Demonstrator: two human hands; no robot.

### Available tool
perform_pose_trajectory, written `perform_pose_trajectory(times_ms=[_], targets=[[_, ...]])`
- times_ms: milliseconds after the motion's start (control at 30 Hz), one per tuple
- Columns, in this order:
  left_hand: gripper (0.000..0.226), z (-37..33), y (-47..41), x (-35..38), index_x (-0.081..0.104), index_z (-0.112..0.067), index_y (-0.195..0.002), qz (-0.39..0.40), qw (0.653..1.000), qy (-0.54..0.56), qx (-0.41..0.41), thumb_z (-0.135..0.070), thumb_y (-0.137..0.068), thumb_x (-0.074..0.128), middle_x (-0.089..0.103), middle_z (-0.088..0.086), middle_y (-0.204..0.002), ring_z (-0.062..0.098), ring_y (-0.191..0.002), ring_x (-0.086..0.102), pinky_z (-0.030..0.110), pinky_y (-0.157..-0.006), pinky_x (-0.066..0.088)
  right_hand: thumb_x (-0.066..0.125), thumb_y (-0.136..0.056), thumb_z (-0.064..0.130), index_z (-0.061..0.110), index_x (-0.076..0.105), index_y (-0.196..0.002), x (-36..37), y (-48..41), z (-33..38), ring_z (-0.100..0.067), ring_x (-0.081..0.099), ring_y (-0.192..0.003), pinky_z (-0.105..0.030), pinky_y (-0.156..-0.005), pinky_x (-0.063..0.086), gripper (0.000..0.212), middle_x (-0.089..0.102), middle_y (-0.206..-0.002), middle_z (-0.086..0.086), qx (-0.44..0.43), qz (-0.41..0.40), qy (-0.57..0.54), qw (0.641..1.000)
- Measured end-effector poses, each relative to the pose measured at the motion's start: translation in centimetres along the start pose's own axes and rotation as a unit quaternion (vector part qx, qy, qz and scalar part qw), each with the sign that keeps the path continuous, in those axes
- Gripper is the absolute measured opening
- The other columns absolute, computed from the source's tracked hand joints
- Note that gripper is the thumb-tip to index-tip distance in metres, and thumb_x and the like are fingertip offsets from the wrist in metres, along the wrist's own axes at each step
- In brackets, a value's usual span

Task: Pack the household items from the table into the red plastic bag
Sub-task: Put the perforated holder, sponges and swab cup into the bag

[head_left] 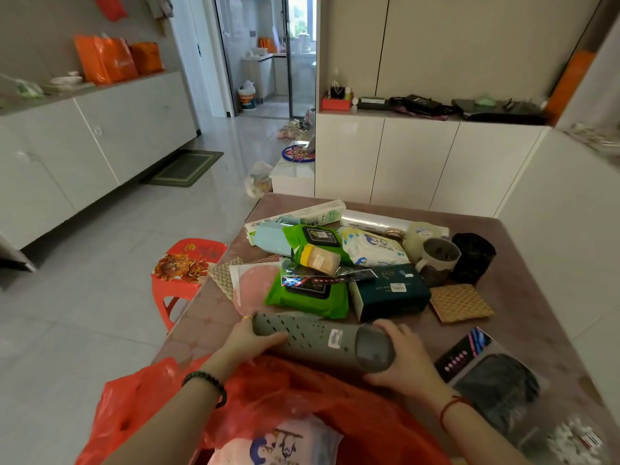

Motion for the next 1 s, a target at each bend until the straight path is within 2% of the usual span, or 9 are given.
perform_pose_trajectory(times_ms=[200, 333, 400, 500, 600, 667, 800, 900, 1000], targets=[[0.039, -4.3, 4.4, -3.1, 0.045, -0.014, -0.115, -0.04, 0.953, 0.288, 0.078, -0.017, -0.083, 0.067, 0.059, 0.005, -0.104, 0.014, -0.081, 0.057, 0.014, -0.065, 0.052, 0.068, -0.05, 0.07, 0.041, 0.029, -0.136, -9.9, 4.9, 7.4, -0.014, 0.042, -0.116, -0.037, -0.103, 0.031, 0.098, 0.045, -0.128, 0.009, -0.103, -0.118, 0.197, 0.968], [0.073, -5.8, 9.3, -5.8, 0.039, -0.019, -0.127, -0.028, 0.924, 0.353, 0.148, -0.043, -0.068, 0.076, 0.055, 0.007, -0.125, 0.01, -0.096, 0.059, 0.01, -0.064, 0.055, 0.082, -0.038, 0.061, 0.051, 0.04, -0.119, -16.2, 11.7, 11.5, -0.004, 0.051, -0.107, -0.035, -0.093, 0.044, 0.091, 0.05, -0.117, 0.025, -0.195, -0.186, -0.013, 0.963], [0.11, -6.0, 13.1, -6.7, 0.031, -0.028, -0.132, 0.008, 0.93, 0.294, 0.22, -0.072, -0.041, 0.074, 0.051, -0.01, -0.124, -0.005, -0.102, 0.055, 0.006, -0.07, 0.052, 0.074, -0.032, 0.072, 0.058, 0.039, -0.113, -18.1, 15.0, 12.0, 0.001, 0.052, -0.102, -0.027, -0.076, 0.052, 0.089, 0.051, -0.114, 0.027, -0.221, -0.21, -0.056, 0.951], [0.116, -4.0, 17.7, -5.5, 0.014, -0.037, -0.135, 0.09, 0.948, 0.015, 0.306, -0.084, -0.04, 0.062, 0.032, -0.022, -0.136, -0.027, -0.116, 0.034, 0.001, -0.094, 0.037, 0.069, -0.035, 0.08, 0.055, 0.039, -0.118, -19.2, 18.0, 11.3, -0.006, 0.055, -0.107, -0.032, -0.072, 0.059, 0.092, 0.052, -0.118, 0.025, -0.249, -0.22, -0.06, 0.941], [0.112, 0.9, 17.4, -5.0, 0.005, -0.024, -0.149, 0.011, 0.86, -0.451, 0.238, -0.068, -0.064, 0.064, 0.009, -0.002, -0.158, 0.013, -0.146, 0.005, 0.037, -0.121, 0.007, 0.075, -0.039, 0.074, 0.047, 0.042, -0.125, -17.8, 19.8, 9.9, -0.008, 0.055, -0.114, -0.043, -0.086, 0.054, 0.095, 0.053, -0.125, 0.021, -0.268, -0.181, -0.07, 0.944], [0.075, 2.0, 17.3, -6.0, 0.017, -0.026, -0.148, -0.038, 0.797, -0.571, 0.195, -0.047, -0.085, 0.053, 0.018, -0.002, -0.157, 0.02, -0.146, 0.009, 0.045, -0.12, 0.002, 0.076, -0.033, 0.074, 0.048, 0.047, -0.121, -16.1, 20.7, 9.3, -0.005, 0.058, -0.108, -0.036, -0.081, 0.057, 0.096, 0.057, -0.122, 0.02, -0.259, -0.14, -0.091, 0.951], [0.035, 1.5, 16.7, -9.3, 0.054, -0.024, -0.122, -0.149, 0.831, -0.501, 0.19, -0.018, -0.088, 0.047, 0.063, 0.007, -0.122, 0.028, -0.117, 0.052, 0.035, -0.103, 0.035, 0.078, -0.02, 0.072, 0.055, 0.047, -0.113, -10.6, 21.6, 9.6, 0.011, 0.055, -0.101, -0.018, -0.07, 0.051, 0.1, 0.055, -0.115, 0.032, -0.193, -0.033, -0.149, 0.969], [0.034, 0.9, 16.7, -11.2, 0.058, -0.018, -0.116, -0.185, 0.887, -0.379, 0.187, -0.01, -0.083, 0.051, 0.066, 0.01, -0.113, 0.031, -0.108, 0.058, 0.036, -0.087, 0.045, 0.077, -0.018, 0.07, 0.057, 0.045, -0.106, -5.2, 21.4, 9.2, 0.009, 0.057, -0.099, -0.019, -0.082, 0.048, 0.095, 0.06, -0.108, 0.028, -0.116, 0.007, -0.17, 0.979], [0.027, -0.1, 17.0, -11.7, 0.059, -0.012, -0.113, -0.211, 0.899, -0.318, 0.216, -0.01, -0.087, 0.052, 0.068, 0.013, -0.106, 0.032, -0.103, 0.06, 0.036, -0.079, 0.046, 0.082, -0.014, 0.064, 0.047, 0.041, -0.101, 0.4, 20.5, 9.0, 0.002, 0.055, -0.101, -0.029, -0.094, 0.047, 0.098, 0.056, -0.108, 0.023, -0.044, -0.006, -0.206, 0.978]])
Point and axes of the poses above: each hand's wrist, its own y-axis away from the middle knuckle, its own x-axis out of the palm, z = x × y, the point moved 6 cm from there along -y, towards the middle knuckle
